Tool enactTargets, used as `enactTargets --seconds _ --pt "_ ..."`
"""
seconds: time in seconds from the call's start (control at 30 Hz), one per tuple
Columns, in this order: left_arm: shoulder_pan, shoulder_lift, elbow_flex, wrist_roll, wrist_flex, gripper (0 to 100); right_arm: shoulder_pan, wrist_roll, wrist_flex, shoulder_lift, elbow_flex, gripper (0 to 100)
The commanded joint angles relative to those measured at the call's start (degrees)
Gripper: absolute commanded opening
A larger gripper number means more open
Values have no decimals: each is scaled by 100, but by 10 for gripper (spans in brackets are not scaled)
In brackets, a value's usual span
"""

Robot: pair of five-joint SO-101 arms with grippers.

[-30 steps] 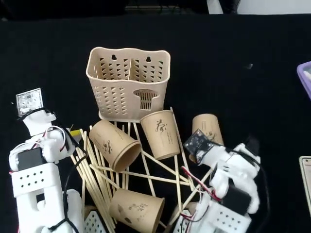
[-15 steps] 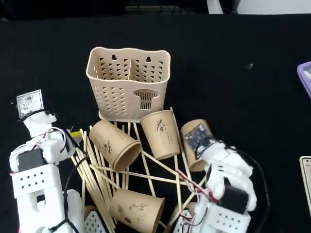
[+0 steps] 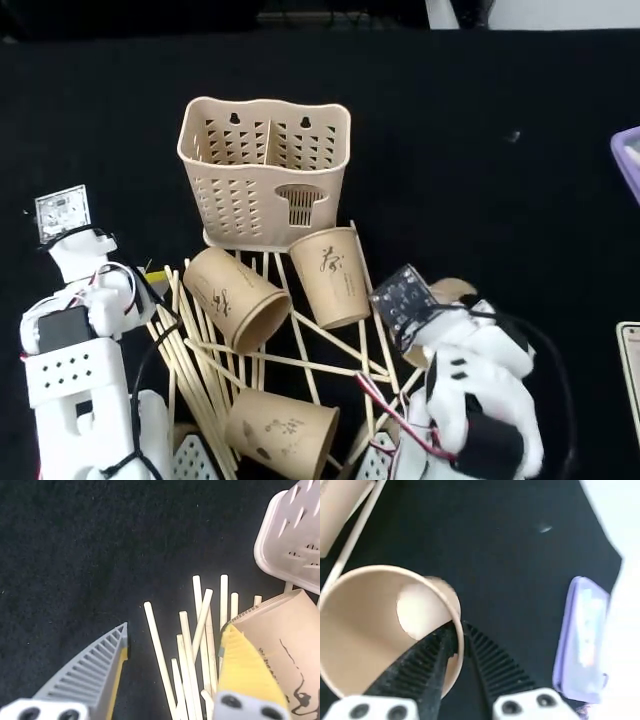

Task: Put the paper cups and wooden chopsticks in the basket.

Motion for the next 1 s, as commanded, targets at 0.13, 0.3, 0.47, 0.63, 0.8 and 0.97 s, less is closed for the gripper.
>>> enactTargets --seconds 0.13,0.3,0.47,0.63,0.8,0.97 --pt "-31 -97 -57 35 -97 292 -79 -721 -35 743 -1666 11" --pt "-31 -79 -48 35 -97 292 -88 -1662 -9 2703 -3055 11" --pt "-31 -105 22 26 -149 292 -88 -2558 475 4831 -4857 11" --pt "-31 -105 75 70 -158 292 -308 -3420 1486 6642 -7336 11" --pt "-75 -105 549 70 -809 292 -624 -4422 1679 7705 -9262 11" --pt "-40 -105 699 79 -976 292 -1538 -5055 1662 8022 -10097 11"
